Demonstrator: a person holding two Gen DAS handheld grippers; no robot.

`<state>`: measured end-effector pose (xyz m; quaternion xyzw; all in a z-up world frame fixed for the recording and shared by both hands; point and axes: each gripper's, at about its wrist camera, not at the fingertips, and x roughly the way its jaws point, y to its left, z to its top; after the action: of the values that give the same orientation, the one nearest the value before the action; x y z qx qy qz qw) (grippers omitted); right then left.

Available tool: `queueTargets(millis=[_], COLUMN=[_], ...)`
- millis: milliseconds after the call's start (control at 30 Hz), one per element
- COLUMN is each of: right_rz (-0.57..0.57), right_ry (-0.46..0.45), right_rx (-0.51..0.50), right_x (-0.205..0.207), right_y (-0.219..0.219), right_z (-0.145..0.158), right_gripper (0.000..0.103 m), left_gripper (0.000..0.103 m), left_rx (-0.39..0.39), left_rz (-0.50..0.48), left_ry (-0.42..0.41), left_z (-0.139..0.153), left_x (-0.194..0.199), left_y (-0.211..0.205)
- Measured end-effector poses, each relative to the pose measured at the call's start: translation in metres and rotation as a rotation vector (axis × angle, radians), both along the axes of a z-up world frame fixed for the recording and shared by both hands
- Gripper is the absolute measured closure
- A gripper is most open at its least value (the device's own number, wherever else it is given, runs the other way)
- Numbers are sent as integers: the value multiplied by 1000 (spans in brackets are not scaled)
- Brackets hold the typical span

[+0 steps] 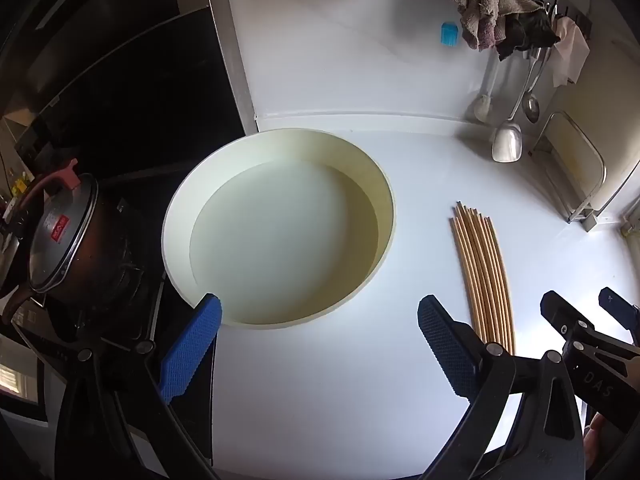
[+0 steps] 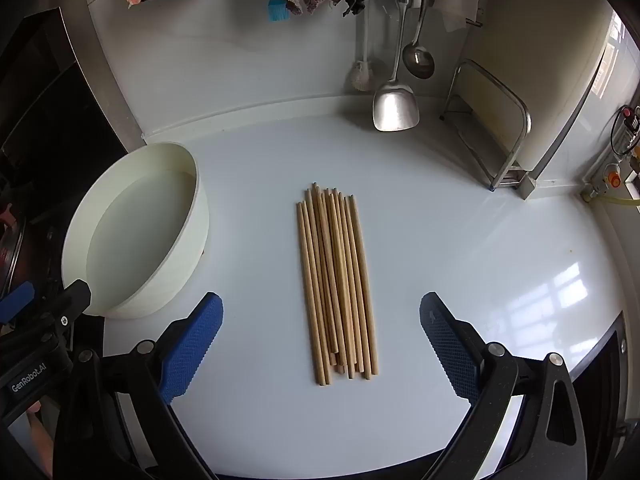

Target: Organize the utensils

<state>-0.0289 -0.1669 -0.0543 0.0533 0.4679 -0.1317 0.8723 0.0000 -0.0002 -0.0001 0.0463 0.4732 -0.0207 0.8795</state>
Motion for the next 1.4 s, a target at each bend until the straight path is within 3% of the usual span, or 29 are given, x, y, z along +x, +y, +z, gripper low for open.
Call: queueTargets(millis=[1400], right_rz=[0], right_ry=[0], right_rx=[8], right_x=[-4], right_y=[2], right_z=[0], right_gripper=[8], left_gripper=[6], left_rx=[-2], left_rz=[4], left_ry=[1], left_z=[0], left_x=[-2], left_y=[7])
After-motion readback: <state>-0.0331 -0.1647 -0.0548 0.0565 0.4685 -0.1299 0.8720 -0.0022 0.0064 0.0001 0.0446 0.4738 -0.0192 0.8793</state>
